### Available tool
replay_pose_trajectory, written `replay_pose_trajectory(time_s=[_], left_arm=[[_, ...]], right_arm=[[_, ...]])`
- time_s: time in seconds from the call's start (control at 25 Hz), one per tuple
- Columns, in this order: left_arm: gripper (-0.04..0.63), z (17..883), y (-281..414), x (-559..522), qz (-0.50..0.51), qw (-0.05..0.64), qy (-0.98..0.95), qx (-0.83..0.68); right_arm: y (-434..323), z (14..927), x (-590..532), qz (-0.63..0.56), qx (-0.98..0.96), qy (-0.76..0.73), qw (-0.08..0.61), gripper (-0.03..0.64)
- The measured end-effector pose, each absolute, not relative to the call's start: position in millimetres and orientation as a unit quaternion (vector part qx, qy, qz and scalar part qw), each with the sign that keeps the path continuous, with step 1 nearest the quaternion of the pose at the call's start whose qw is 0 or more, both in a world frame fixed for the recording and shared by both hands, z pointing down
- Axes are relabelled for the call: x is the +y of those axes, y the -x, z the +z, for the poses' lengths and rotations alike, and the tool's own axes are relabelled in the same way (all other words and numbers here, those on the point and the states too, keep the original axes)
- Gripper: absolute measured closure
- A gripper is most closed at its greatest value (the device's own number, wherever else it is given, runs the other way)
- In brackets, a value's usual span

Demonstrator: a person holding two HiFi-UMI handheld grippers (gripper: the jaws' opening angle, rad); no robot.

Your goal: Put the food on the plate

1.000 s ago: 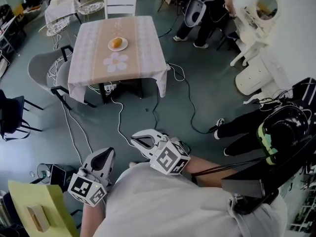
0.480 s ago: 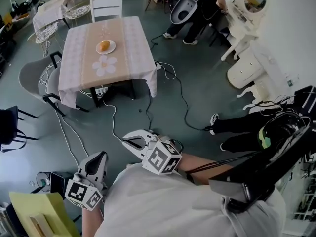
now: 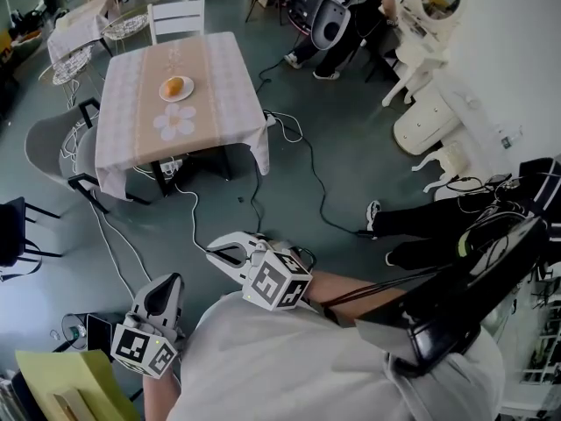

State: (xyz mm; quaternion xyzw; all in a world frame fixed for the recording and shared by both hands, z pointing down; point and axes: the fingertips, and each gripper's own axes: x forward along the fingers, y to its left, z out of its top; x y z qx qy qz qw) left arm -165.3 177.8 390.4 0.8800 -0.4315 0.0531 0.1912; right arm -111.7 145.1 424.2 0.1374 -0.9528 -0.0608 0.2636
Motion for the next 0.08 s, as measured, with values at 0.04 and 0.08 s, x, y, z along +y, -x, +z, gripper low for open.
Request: replay_pose_trajectory(time_s=[0.04,0.08], left_arm=[[0.586,390.2,166.0,177.9,0.053,0.191,-0.880,-0.432],[0.586,390.0,166.5,178.0,0.053,0.191,-0.880,-0.433]], right_arm=[[112.4,423.9,145.3,-0.061,-0.953,-0.137,0.264,0.604],[113.0,423.7,145.4,-0.061,-0.953,-0.136,0.264,0.604]])
